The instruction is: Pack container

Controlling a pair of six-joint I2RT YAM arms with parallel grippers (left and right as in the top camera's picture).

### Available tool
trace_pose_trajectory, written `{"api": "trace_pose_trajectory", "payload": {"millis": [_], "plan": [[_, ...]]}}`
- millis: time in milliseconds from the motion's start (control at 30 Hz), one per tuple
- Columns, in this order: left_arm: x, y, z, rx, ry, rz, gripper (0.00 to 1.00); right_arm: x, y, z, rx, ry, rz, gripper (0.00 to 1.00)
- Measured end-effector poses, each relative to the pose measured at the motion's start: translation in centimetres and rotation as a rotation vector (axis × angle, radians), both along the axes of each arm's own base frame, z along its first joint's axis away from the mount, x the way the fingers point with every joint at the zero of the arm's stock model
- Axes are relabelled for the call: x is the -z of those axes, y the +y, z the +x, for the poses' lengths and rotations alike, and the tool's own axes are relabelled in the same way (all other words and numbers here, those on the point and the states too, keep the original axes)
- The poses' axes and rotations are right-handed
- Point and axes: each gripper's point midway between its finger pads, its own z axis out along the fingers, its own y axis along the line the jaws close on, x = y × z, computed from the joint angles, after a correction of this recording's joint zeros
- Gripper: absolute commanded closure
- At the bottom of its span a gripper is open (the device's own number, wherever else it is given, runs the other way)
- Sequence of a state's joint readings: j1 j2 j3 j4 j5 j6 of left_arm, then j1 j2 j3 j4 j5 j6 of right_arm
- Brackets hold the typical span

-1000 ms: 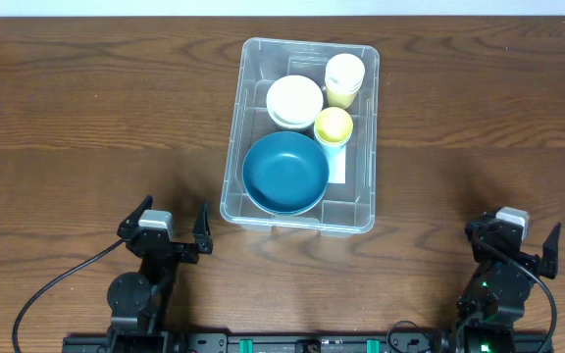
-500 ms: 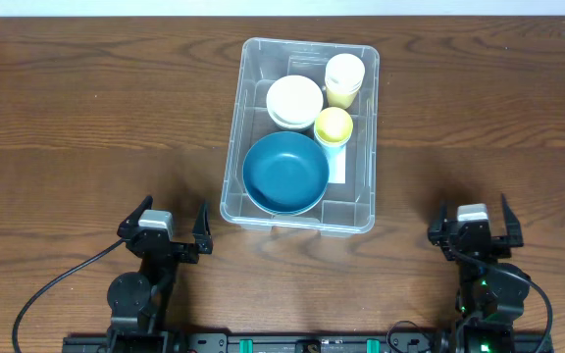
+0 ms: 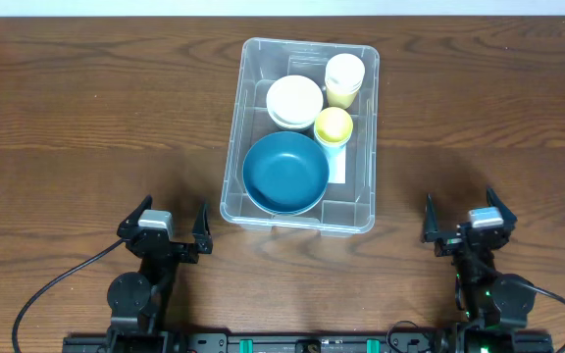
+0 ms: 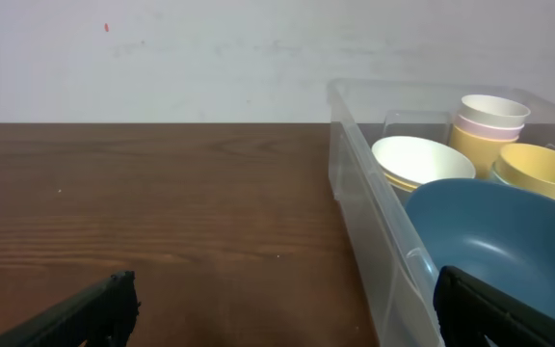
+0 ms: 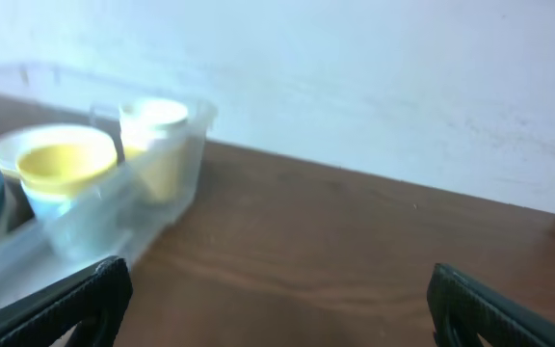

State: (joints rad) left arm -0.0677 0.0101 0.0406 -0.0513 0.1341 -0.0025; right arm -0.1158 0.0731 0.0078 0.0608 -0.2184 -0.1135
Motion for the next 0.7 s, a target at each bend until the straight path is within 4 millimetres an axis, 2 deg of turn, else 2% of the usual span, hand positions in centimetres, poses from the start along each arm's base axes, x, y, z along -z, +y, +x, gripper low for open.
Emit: {"api": "trace_pose_trajectory", "payload": {"millis": [367, 700], "plan": [[0.0, 0.0, 0.0, -0.001, 0.0, 0.0, 0.02, -3.1, -2.6, -0.5, 0.144, -0.13, 0.059, 0.01], [0.0, 0.1, 0.0, -0.003, 0.0, 0.0, 0.02, -4.0, -3.7, -0.7, 0.19, -0.168, 0.088, 0.01]]}}
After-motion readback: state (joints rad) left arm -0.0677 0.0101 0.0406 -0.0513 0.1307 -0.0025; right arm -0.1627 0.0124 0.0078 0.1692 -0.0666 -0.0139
